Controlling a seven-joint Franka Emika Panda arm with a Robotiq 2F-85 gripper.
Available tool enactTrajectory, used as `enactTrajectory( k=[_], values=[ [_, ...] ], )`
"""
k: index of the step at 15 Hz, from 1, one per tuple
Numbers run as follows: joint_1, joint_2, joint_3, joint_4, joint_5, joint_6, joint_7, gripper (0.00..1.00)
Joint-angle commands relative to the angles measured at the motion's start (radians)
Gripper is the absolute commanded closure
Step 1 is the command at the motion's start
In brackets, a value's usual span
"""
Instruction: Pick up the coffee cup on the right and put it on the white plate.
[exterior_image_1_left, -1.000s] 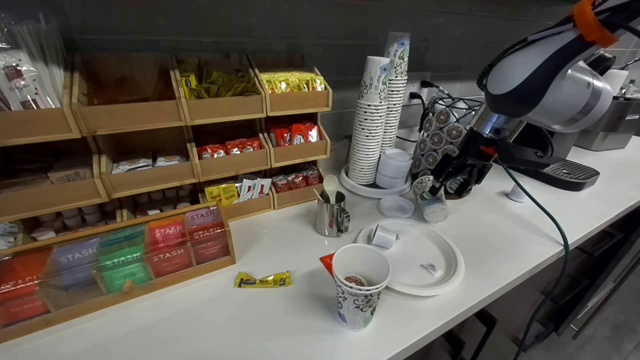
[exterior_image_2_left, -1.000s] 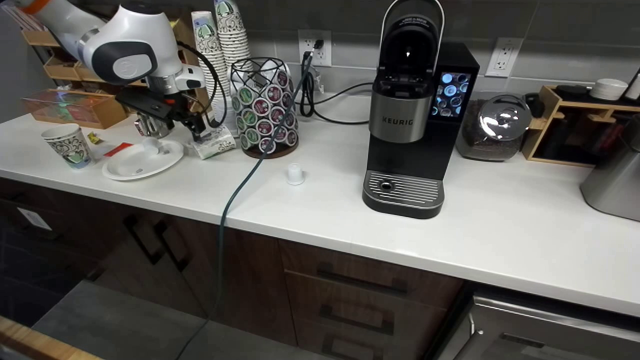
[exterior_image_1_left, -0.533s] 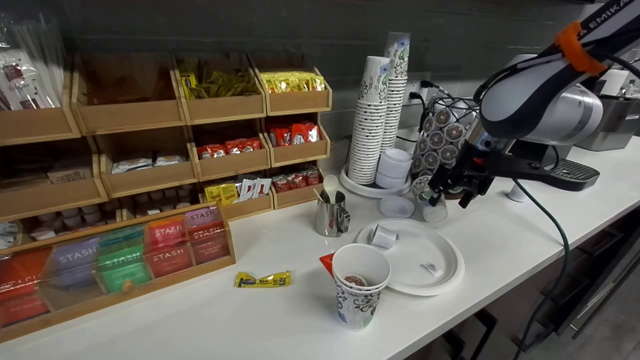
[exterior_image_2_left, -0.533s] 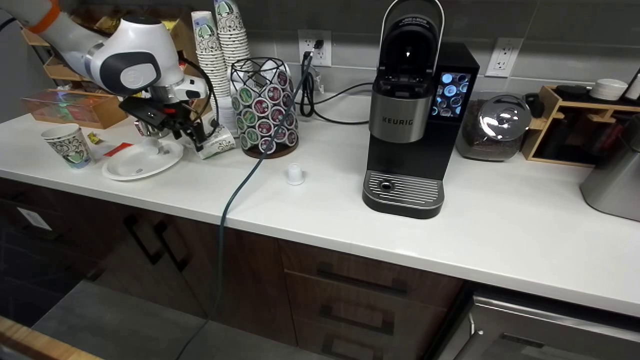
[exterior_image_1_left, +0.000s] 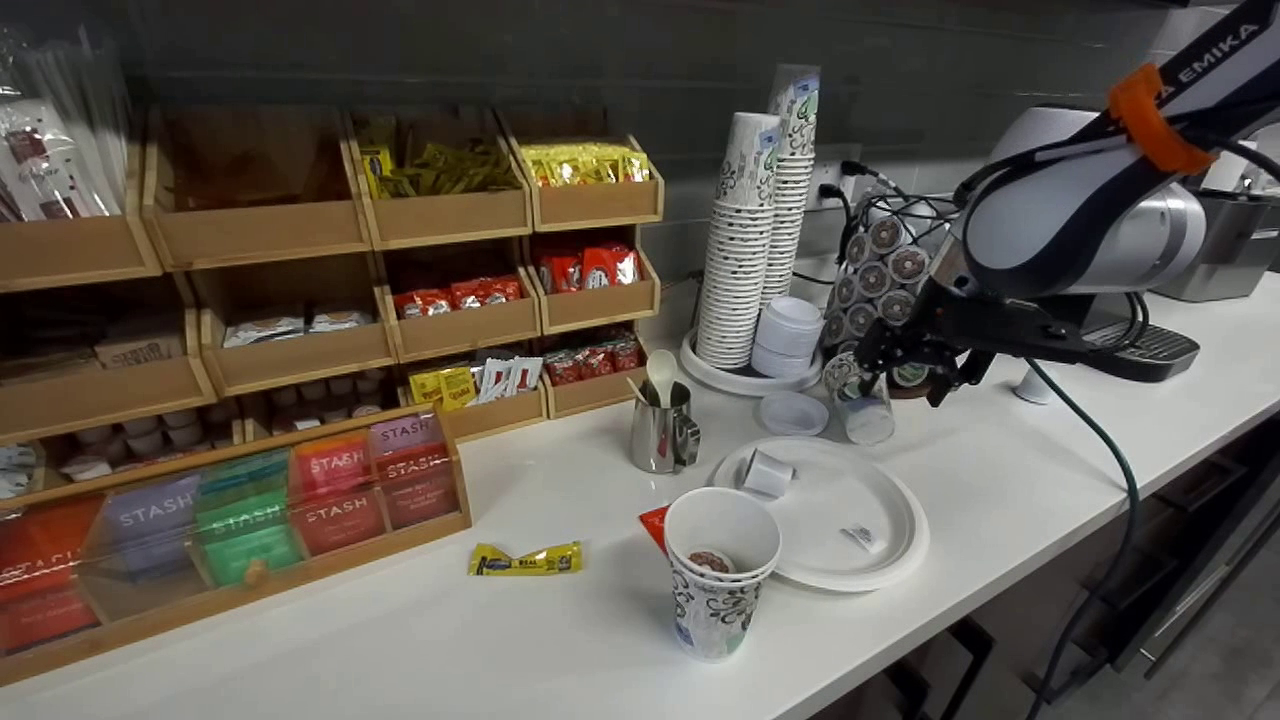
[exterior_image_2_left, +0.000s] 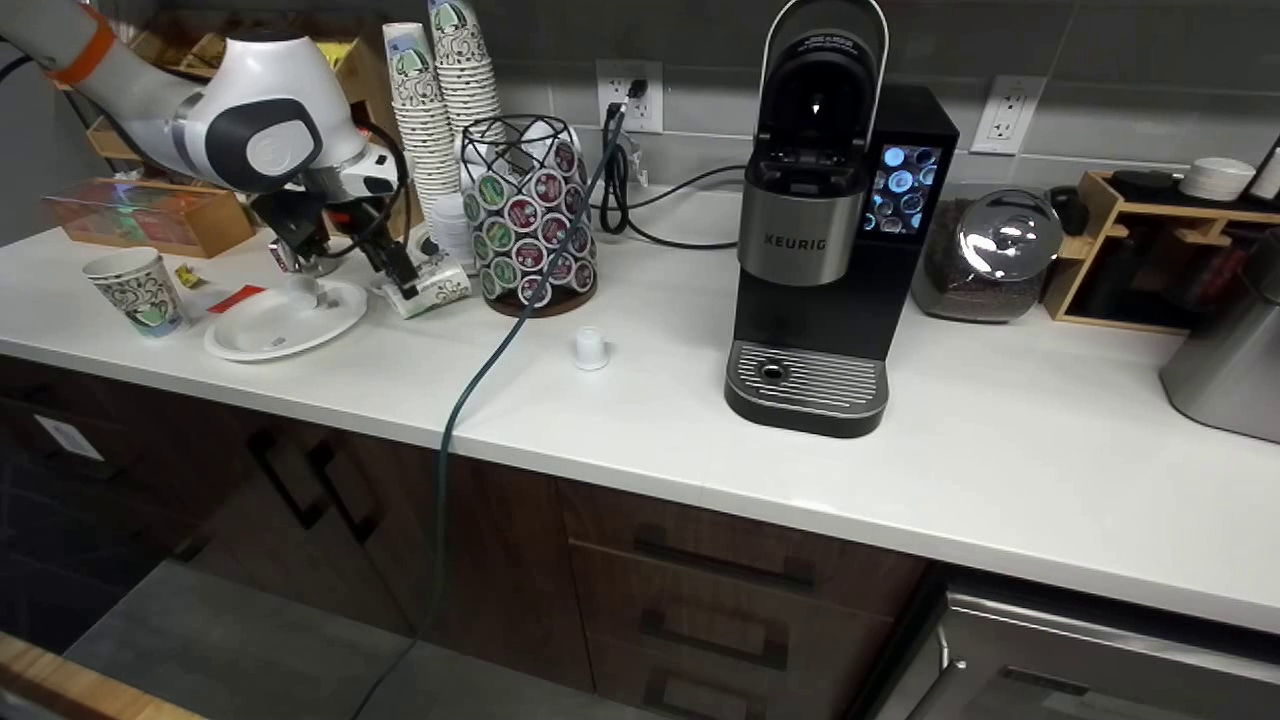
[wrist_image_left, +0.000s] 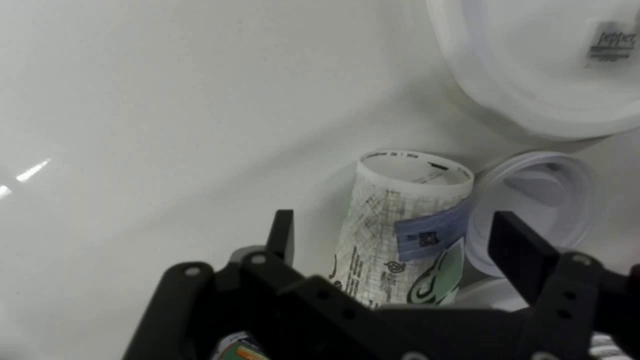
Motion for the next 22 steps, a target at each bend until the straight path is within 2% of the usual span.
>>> enactTrajectory(
  k=[1,3,7,9,11,13,15,16,17,18,20,22],
  values=[
    [0.115,0.036,-0.099,0.014,-0.105,-0.006,0.220,0.00],
    [0.136,0.063,-0.103,0.032,-0.111,-0.006,0.264,0.00],
    [0.123,0.125,-0.051,0.073,-0.078,0.052,0.200,0.00],
    [0.137,0.151,-0.067,0.090,-0.100,0.101,0.185,0.00],
    [0.170,0.175,-0.119,0.108,-0.136,0.109,0.195,0.00],
    [0.177,0.190,-0.142,0.123,-0.146,0.102,0.192,0.00],
    [0.161,0.198,-0.137,0.133,-0.143,0.091,0.161,0.01],
    [0.146,0.193,-0.122,0.133,-0.135,0.071,0.136,0.25],
    [0.140,0.192,-0.117,0.135,-0.131,0.060,0.122,0.26],
    [0.130,0.181,-0.110,0.131,-0.131,0.034,0.099,0.31],
    [0.131,0.160,-0.117,0.124,-0.139,-0.021,0.086,0.49],
    [0.115,0.136,-0.105,0.118,-0.136,-0.054,0.064,0.61]
  ],
)
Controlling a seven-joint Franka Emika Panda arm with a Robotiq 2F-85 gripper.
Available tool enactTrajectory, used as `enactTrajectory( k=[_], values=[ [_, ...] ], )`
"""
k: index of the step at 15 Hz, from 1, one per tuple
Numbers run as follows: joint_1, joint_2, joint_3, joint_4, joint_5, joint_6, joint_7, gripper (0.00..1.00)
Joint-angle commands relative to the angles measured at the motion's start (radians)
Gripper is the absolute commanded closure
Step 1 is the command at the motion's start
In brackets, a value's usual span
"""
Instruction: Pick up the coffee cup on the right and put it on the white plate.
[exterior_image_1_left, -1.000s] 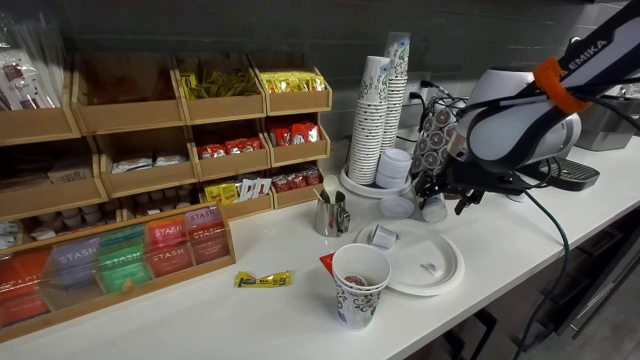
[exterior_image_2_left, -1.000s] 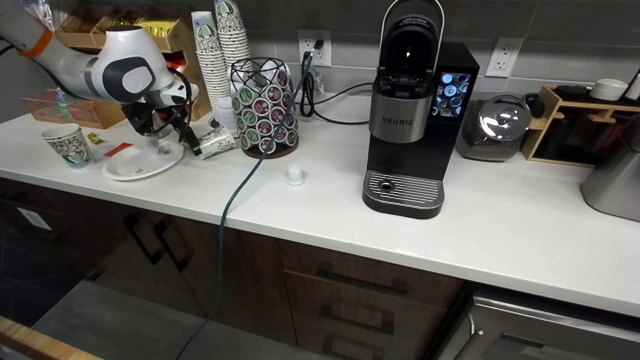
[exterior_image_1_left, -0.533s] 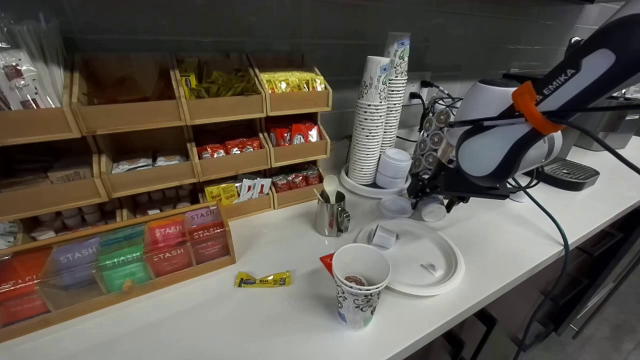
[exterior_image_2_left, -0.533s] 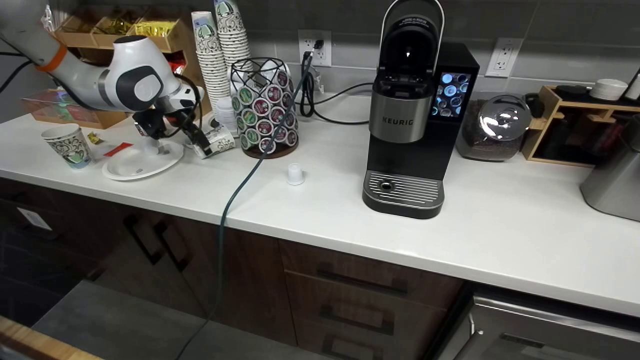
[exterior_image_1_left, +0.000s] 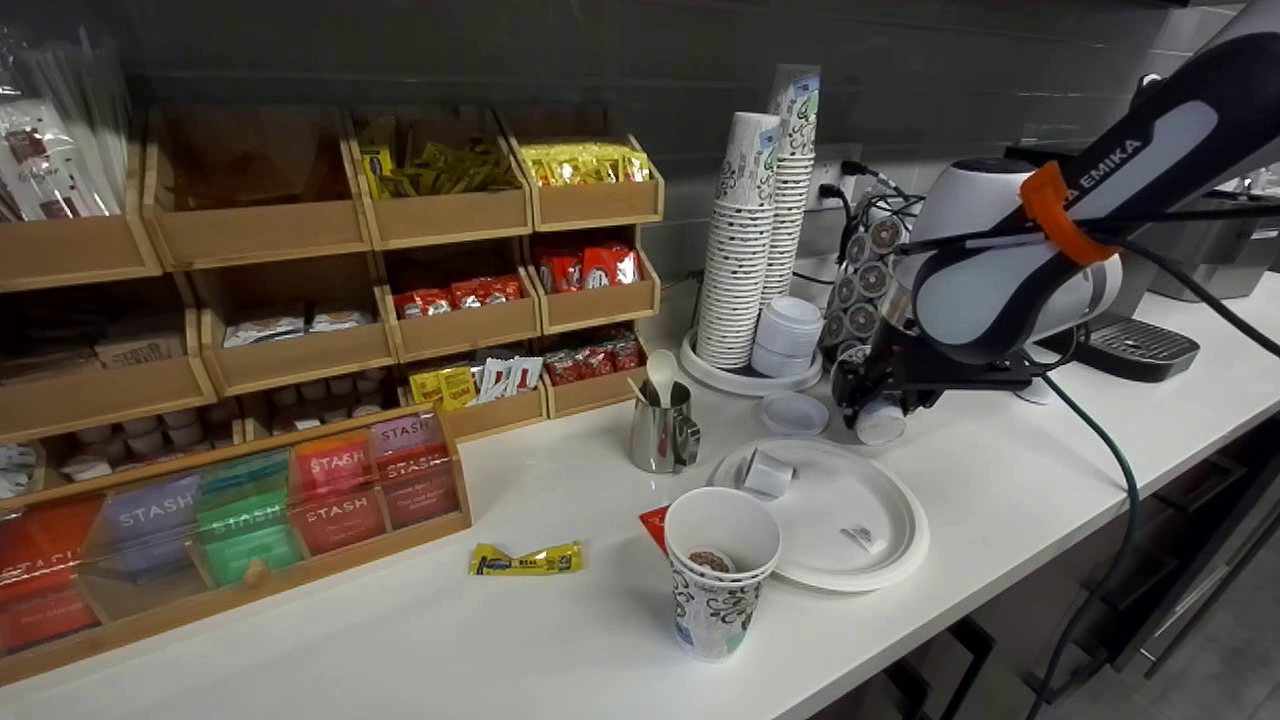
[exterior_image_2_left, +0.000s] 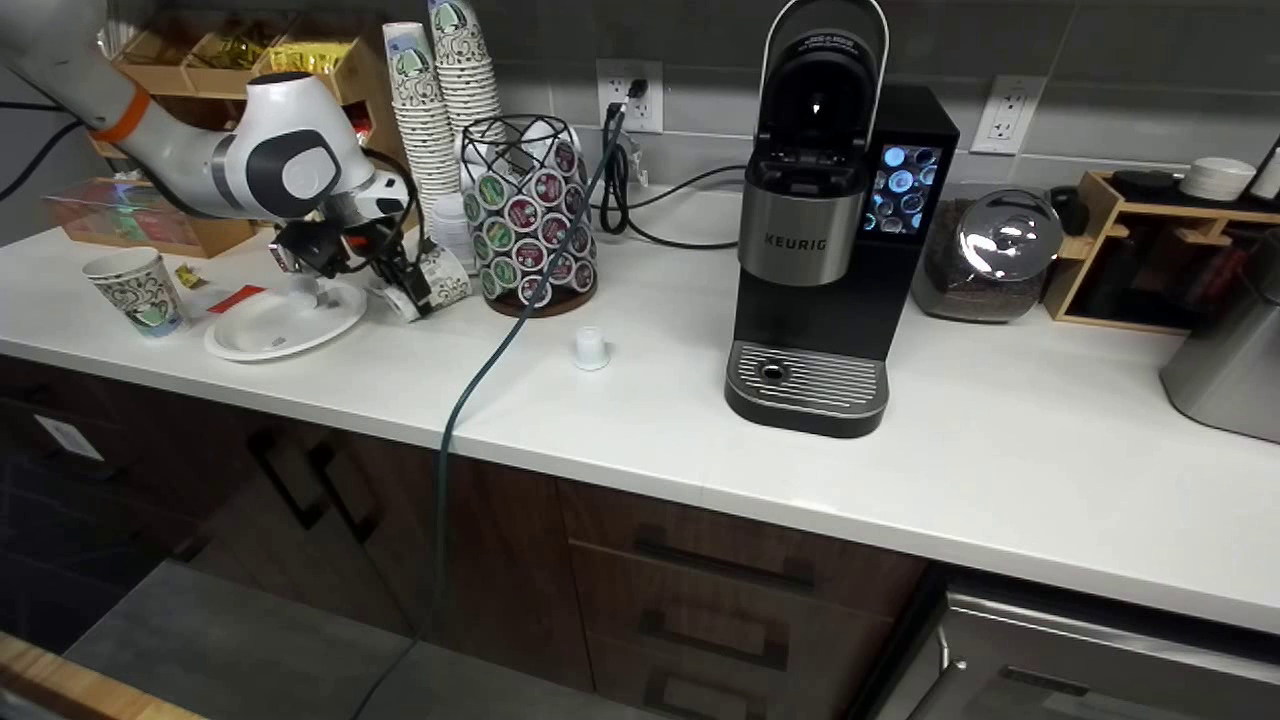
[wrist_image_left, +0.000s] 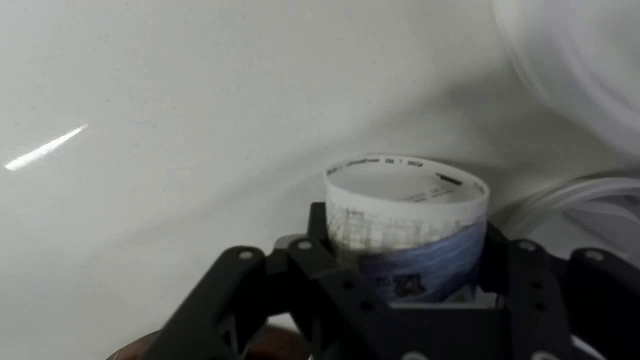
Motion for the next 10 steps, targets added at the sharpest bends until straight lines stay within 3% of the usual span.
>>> enactTrajectory(
  k=[1,4,10],
  values=[
    [-0.040,-0.051,0.029,-0.016,-0.007,-0.082,-0.051,0.62],
    [-0.115,-0.128,0.093,-0.067,0.022,-0.104,-0.172,0.68],
    [-0.306,-0.295,0.305,-0.222,0.198,-0.145,-0.616,0.71]
  ],
)
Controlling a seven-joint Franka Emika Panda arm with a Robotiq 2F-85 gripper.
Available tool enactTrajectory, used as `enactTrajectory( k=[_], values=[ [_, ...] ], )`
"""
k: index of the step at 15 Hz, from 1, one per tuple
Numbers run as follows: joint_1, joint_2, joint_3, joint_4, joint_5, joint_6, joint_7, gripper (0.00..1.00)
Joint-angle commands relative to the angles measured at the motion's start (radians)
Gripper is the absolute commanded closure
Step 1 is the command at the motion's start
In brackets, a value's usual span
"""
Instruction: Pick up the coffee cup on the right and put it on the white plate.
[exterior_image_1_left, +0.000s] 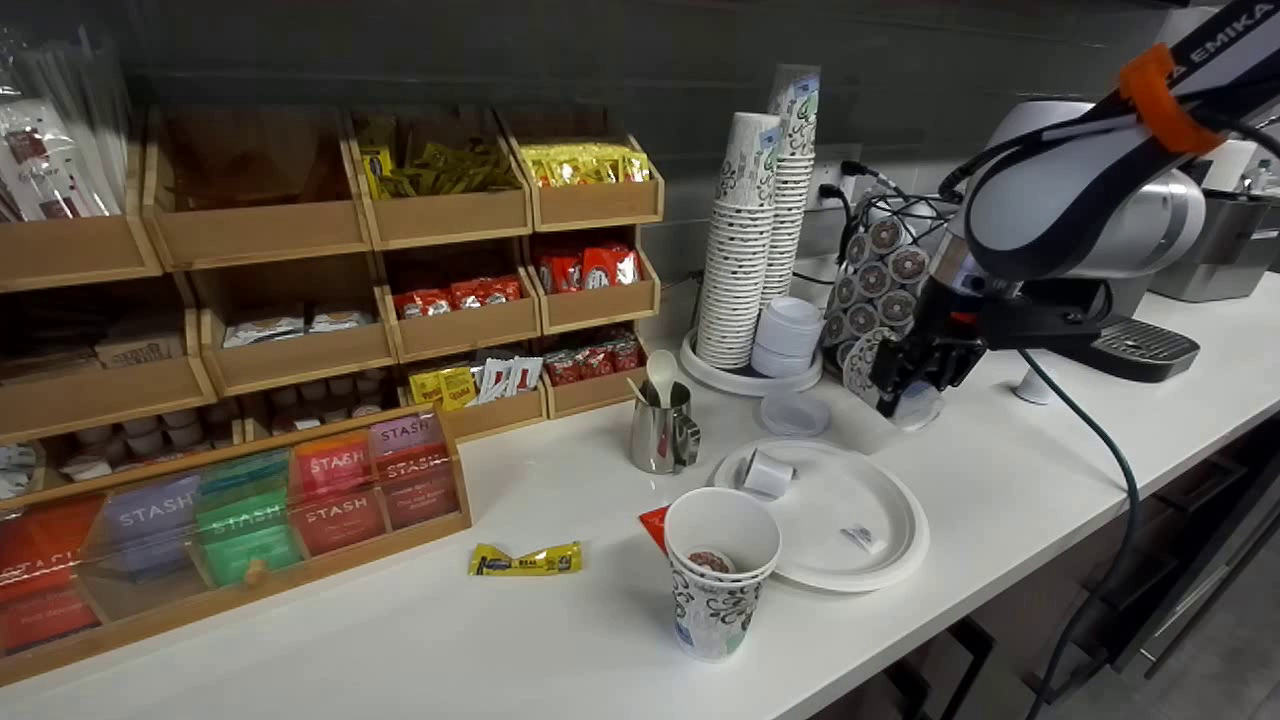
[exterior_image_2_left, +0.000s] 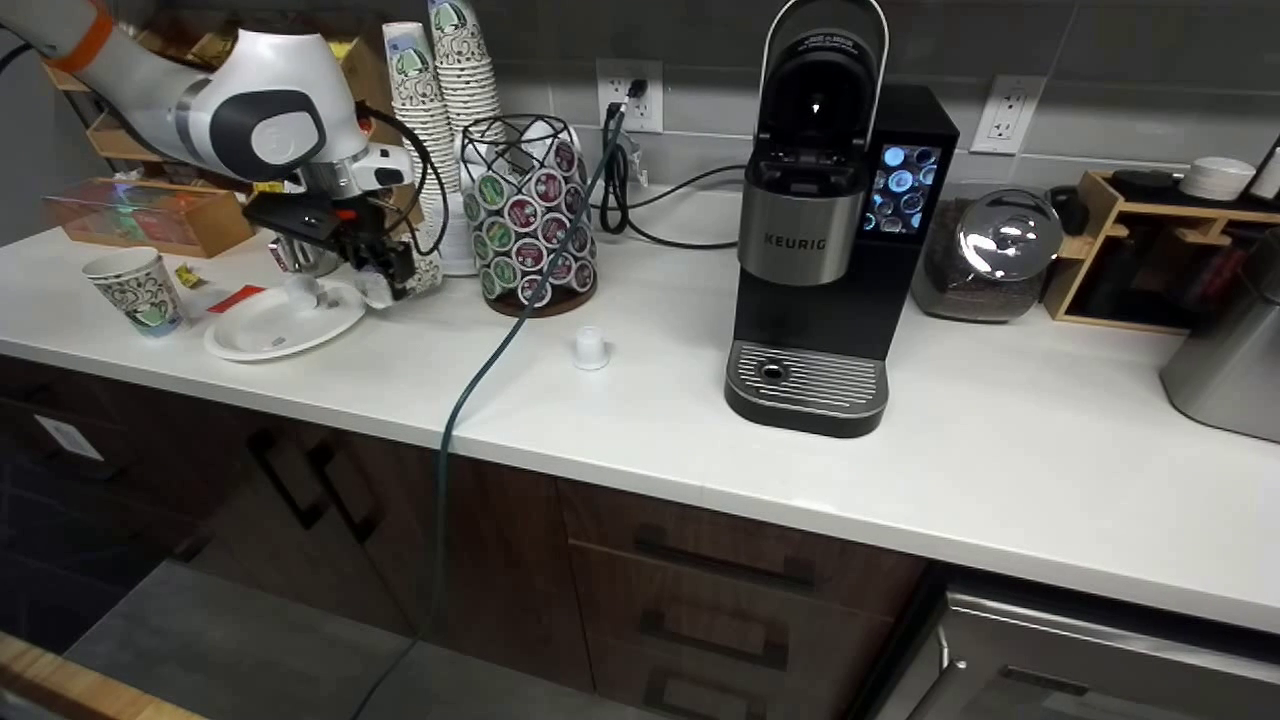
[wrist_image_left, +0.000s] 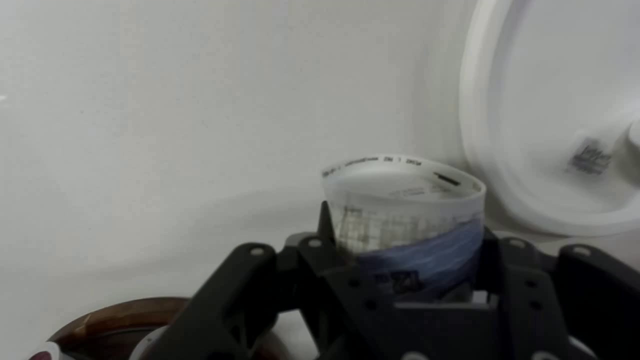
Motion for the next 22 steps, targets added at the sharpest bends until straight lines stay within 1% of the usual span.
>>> enactTrajectory(
  k=[1,2,3,4,6,7,8,9,12,17,19,22],
  values=[
    [-0.103,-0.147,0.128,-0.142,0.142,-0.021,-0.272,0.71],
    [-0.173,-0.174,0.197,-0.161,0.174,-0.032,-0.346,0.71],
    [-0.071,-0.087,0.097,-0.082,0.116,-0.008,-0.223,0.46],
    [-0.094,-0.115,0.125,-0.105,0.145,-0.011,-0.278,0.46],
    [-0.114,-0.152,0.142,-0.132,0.162,-0.019,-0.317,0.46],
    [-0.132,-0.154,0.176,-0.138,0.213,-0.020,-0.409,0.71],
    [-0.188,-0.164,0.254,-0.152,0.282,-0.016,-0.535,0.71],
    [-0.193,-0.173,0.274,-0.166,0.329,-0.007,-0.602,0.71],
    [-0.263,-0.185,0.387,-0.167,0.485,-0.032,-0.834,0.71],
    [-0.444,-0.198,0.588,-0.158,0.682,-0.083,-1.208,0.71],
    [-0.509,-0.192,0.648,-0.152,0.752,-0.120,-1.359,0.71],
    [-0.577,-0.185,0.689,-0.158,0.824,-0.202,-1.584,0.71]
  ],
)
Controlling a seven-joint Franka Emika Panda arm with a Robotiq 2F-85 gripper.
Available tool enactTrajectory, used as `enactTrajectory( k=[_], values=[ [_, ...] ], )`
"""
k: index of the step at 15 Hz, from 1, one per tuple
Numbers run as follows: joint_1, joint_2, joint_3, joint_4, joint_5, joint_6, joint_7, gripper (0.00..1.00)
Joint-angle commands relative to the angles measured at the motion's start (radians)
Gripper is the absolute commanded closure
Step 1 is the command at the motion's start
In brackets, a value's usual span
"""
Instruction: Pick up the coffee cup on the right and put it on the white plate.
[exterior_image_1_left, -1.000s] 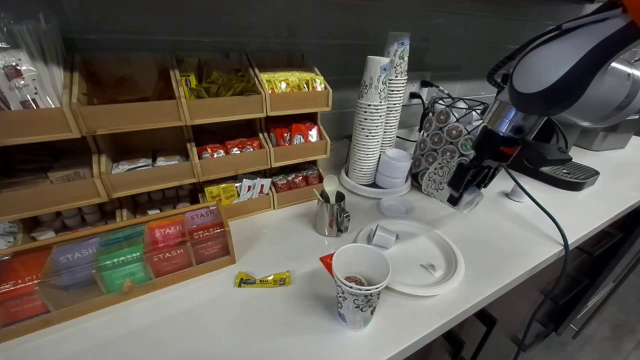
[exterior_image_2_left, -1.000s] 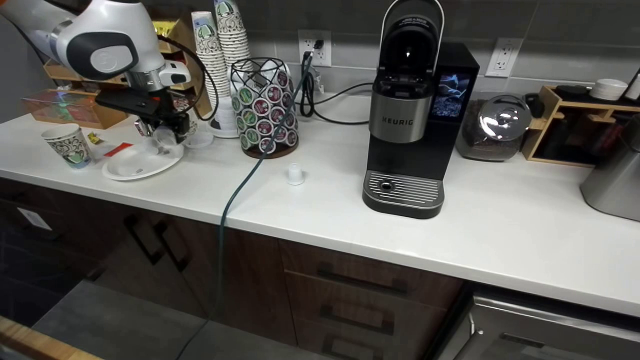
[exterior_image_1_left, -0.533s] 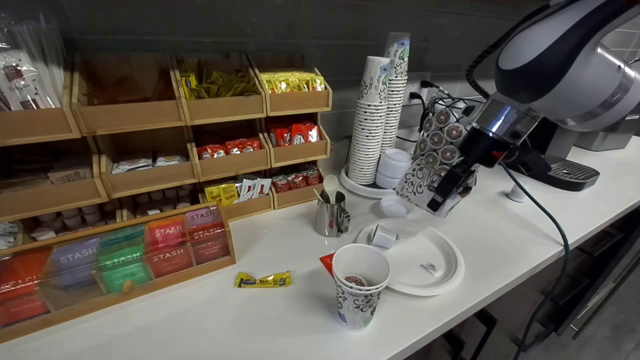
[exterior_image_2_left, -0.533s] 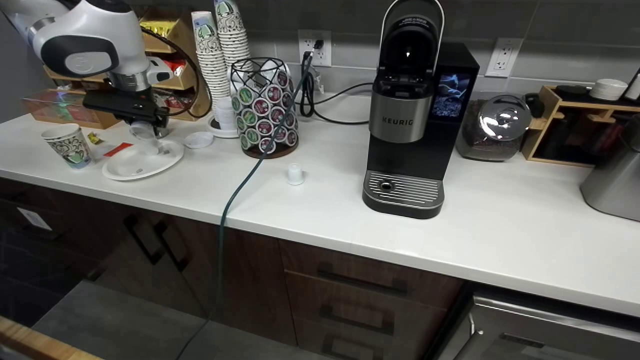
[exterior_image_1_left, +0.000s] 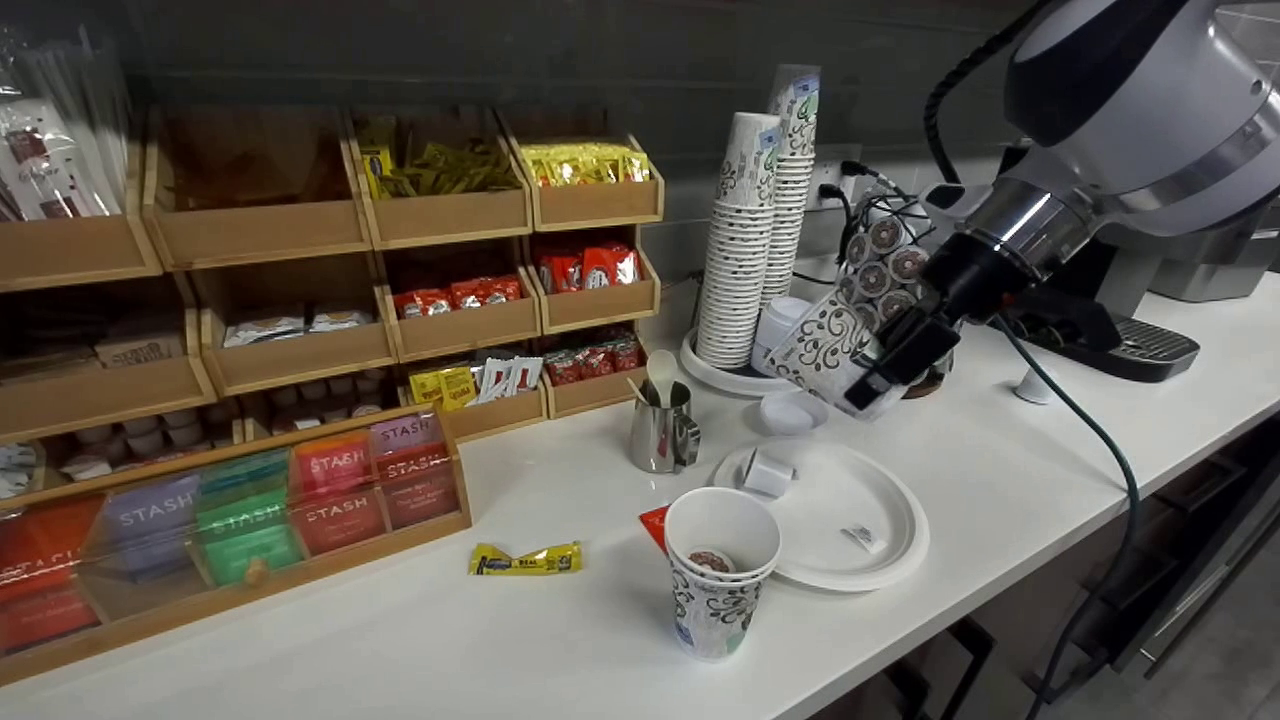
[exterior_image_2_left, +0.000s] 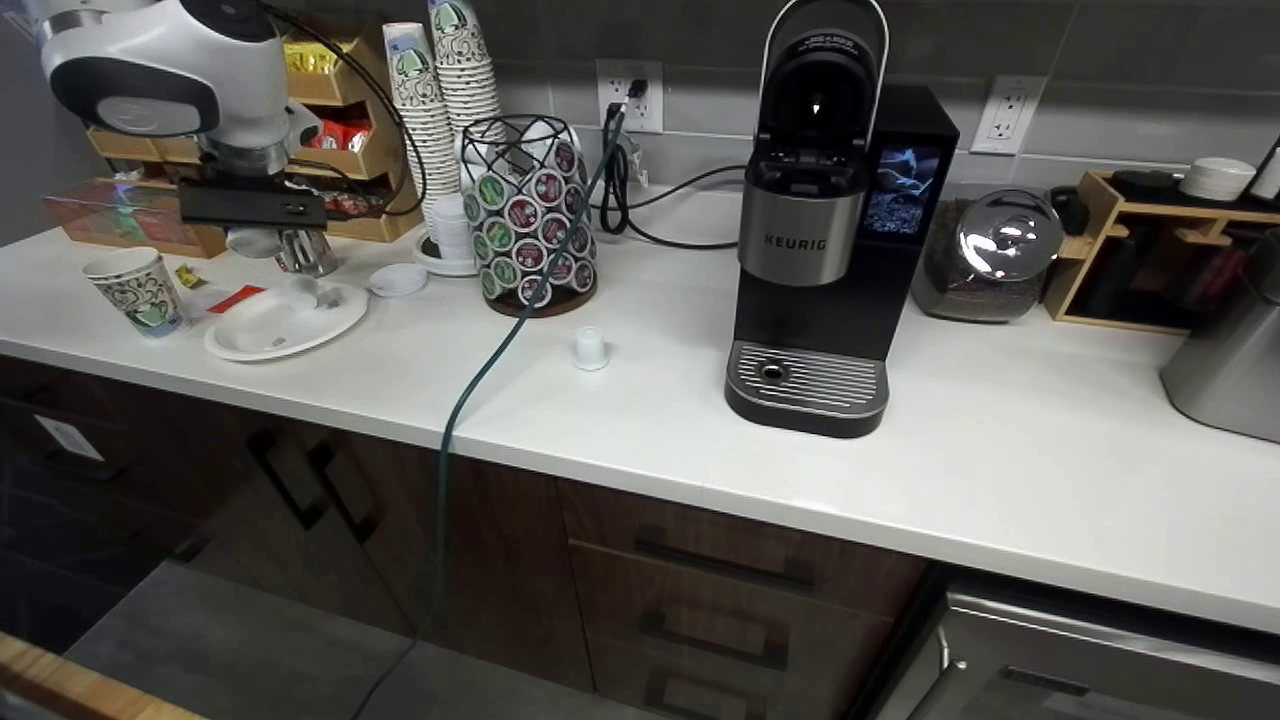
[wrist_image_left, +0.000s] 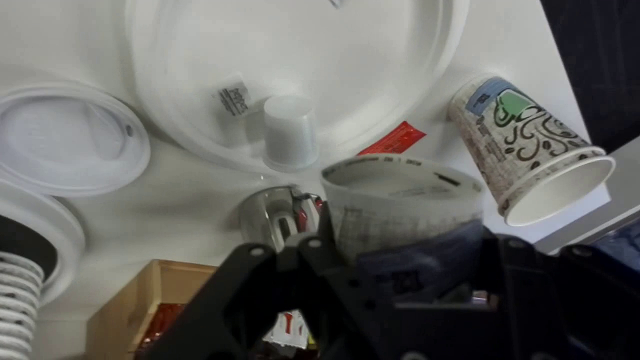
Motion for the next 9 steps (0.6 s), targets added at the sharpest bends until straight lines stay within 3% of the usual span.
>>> enactTrajectory(
  k=[1,4,5,8,9],
  values=[
    [-0.094,-0.003,0.053,-0.016,0.096,-0.114,-0.271,0.71],
    [-0.136,0.000,0.043,-0.024,0.168,-0.246,-0.494,0.71],
    [0.027,-0.028,-0.142,-0.021,0.231,-0.317,-0.558,0.71],
    [0.176,-0.036,-0.330,-0.036,0.324,-0.378,-0.632,0.67],
    [0.223,-0.038,-0.375,-0.042,0.363,-0.356,-0.636,0.21]
  ],
)
